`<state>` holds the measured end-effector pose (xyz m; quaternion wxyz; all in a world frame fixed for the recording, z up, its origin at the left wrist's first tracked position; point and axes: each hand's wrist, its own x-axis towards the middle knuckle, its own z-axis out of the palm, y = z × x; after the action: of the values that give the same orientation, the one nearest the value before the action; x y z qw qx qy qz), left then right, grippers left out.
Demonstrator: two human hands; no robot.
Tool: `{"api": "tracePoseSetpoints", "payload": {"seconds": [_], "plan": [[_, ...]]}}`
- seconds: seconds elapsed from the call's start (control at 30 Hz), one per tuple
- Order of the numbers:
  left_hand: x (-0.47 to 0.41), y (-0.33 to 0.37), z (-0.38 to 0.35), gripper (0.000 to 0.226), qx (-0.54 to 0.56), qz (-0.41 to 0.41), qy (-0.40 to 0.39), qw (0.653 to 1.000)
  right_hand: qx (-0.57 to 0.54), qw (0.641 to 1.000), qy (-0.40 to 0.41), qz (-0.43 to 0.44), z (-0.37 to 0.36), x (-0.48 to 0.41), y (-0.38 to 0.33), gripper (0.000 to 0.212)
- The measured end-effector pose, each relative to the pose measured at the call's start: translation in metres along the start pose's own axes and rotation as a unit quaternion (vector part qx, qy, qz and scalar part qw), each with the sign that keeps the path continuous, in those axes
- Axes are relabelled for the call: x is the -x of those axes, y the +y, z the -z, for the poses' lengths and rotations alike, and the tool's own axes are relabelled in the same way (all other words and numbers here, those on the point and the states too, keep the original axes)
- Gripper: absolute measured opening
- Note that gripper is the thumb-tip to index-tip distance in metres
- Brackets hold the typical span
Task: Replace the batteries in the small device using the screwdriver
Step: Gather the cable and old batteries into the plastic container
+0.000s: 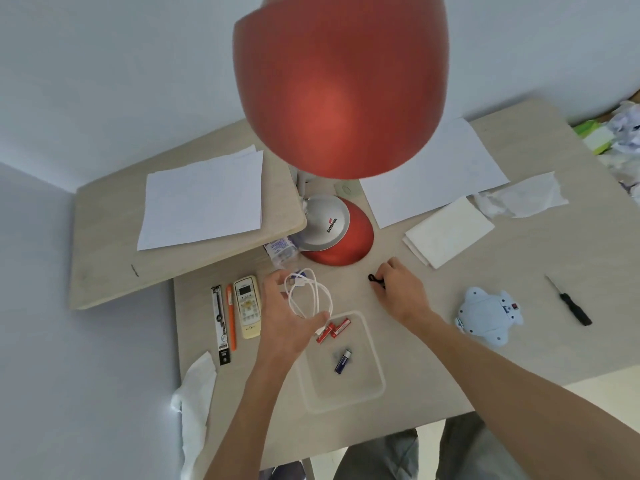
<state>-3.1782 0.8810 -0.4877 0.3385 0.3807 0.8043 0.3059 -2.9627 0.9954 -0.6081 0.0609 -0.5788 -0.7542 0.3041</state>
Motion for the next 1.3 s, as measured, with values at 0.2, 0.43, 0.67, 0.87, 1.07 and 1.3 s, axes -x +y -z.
{"api": "tracePoseSetpoints", "payload": {"seconds": [0.2, 0.43, 0.67, 0.87, 1.07, 1.3], "plan": [[0.027, 0.000, 0.008, 0.096, 0.004, -0.012, 0.003, 1.000, -0.066, 0.996, 0.050, -0.021, 0.025, 0.038, -0.013, 0.008], [0.068, -0.008, 0.008, 0.099, -0.005, -0.022, 0.010, 1.000, -0.158, 0.985, 0.068, -0.023, 0.053, 0.105, -0.058, 0.007], [0.092, -0.032, 0.000, 0.105, 0.003, -0.015, 0.004, 1.000, -0.131, 0.991, 0.024, -0.013, 0.027, 0.138, -0.073, 0.008], [0.096, -0.043, -0.016, 0.102, 0.012, -0.026, 0.012, 1.000, -0.046, 0.998, 0.032, -0.001, 0.008, 0.137, -0.068, 0.015], [0.096, -0.051, -0.031, 0.101, 0.025, -0.024, 0.015, 0.999, 0.004, 0.998, 0.063, 0.015, -0.008, 0.128, -0.058, 0.017], [0.100, -0.065, -0.037, 0.096, -0.001, -0.032, 0.010, 0.999, 0.009, 0.999, 0.035, 0.009, -0.012, 0.131, -0.050, 0.021]]}}
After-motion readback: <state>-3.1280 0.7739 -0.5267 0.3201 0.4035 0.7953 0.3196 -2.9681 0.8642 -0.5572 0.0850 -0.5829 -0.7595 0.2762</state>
